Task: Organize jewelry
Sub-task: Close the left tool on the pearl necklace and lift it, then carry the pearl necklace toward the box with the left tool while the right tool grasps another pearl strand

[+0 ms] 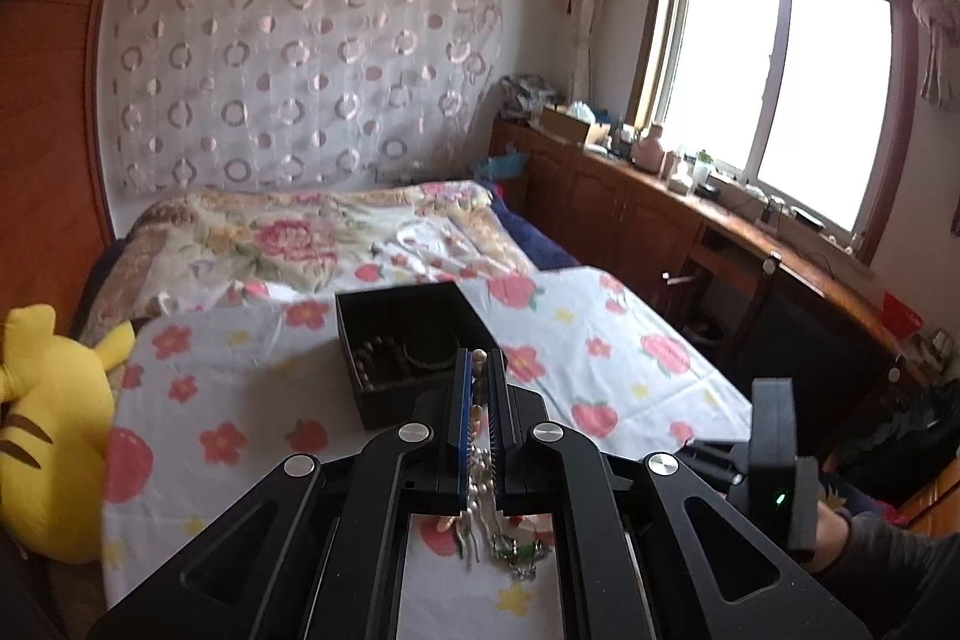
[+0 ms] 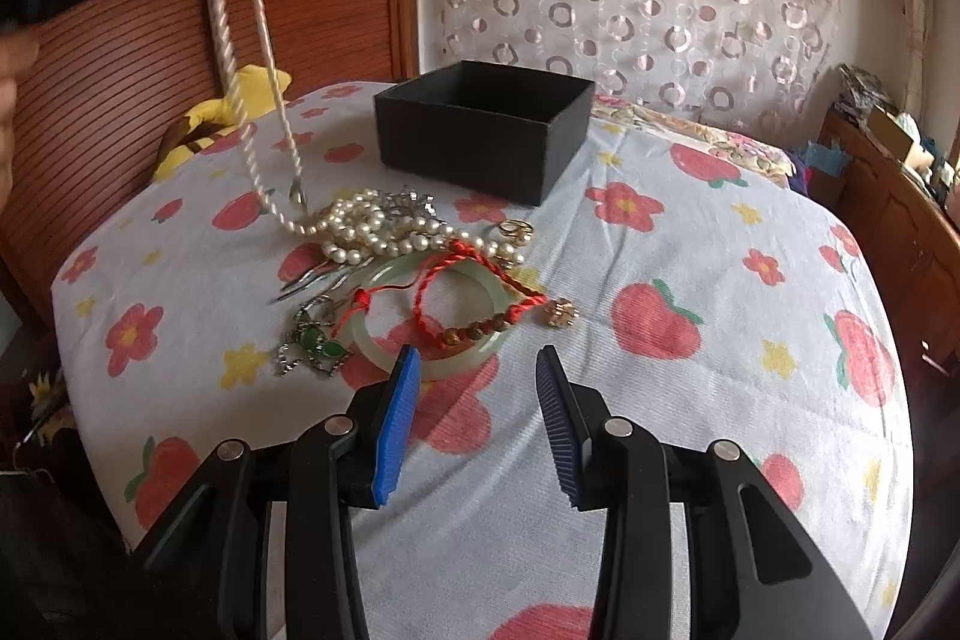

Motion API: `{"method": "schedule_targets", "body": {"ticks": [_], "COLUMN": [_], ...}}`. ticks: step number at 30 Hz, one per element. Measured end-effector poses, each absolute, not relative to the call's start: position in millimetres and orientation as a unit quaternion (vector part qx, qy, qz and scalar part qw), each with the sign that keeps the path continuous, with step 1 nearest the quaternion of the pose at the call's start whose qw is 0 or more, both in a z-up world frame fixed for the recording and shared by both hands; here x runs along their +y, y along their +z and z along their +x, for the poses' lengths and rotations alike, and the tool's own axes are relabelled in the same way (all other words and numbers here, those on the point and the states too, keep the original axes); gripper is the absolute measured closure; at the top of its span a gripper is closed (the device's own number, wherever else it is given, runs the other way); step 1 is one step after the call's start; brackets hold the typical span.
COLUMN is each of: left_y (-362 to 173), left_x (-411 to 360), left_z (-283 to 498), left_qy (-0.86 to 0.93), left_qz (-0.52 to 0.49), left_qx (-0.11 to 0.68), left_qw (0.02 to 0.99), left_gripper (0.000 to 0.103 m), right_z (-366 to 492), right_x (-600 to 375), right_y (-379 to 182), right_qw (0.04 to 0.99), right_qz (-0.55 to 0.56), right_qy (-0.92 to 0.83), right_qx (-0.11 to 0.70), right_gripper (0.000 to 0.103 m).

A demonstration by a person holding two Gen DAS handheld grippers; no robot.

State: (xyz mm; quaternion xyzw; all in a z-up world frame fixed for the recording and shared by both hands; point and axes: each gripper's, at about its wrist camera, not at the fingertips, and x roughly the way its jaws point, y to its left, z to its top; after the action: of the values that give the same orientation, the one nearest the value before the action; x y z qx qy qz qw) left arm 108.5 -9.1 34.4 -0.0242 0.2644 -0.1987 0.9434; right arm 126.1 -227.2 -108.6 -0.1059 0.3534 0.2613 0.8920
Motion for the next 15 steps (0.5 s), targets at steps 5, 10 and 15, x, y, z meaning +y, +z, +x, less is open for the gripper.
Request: {"method": "schedule_targets", "body": {"ticks": [5, 10, 15], "left_y": [55.6, 76.7, 81.4], "left_x": [3.3, 15.6, 26.6], "left_z": [102.9, 97.9, 96.3], "left_qy": [-0.190, -0.177, -0.166], "left_qz": [-0.032, -0.030, -0.029], "left_qx": [0.241, 0.220, 0.212], "left_qw": [0.951, 0.959, 0.963], "left_gripper": [0.099, 0.099, 0.099], "right_z": [124.9, 129.1, 141.3], "right_x": [-215.0, -202.9, -184.4], "right_y": [-102.1, -89.0, -83.8], "right_qw": [0.888, 0.887, 0.878], "right_qz": [-0.111, -0.115, -0.121], "right_qy": [0.279, 0.293, 0.315], "right_qx": [0.349, 0.338, 0.339], "right_gripper": [0.060, 0.060, 0.065]}}
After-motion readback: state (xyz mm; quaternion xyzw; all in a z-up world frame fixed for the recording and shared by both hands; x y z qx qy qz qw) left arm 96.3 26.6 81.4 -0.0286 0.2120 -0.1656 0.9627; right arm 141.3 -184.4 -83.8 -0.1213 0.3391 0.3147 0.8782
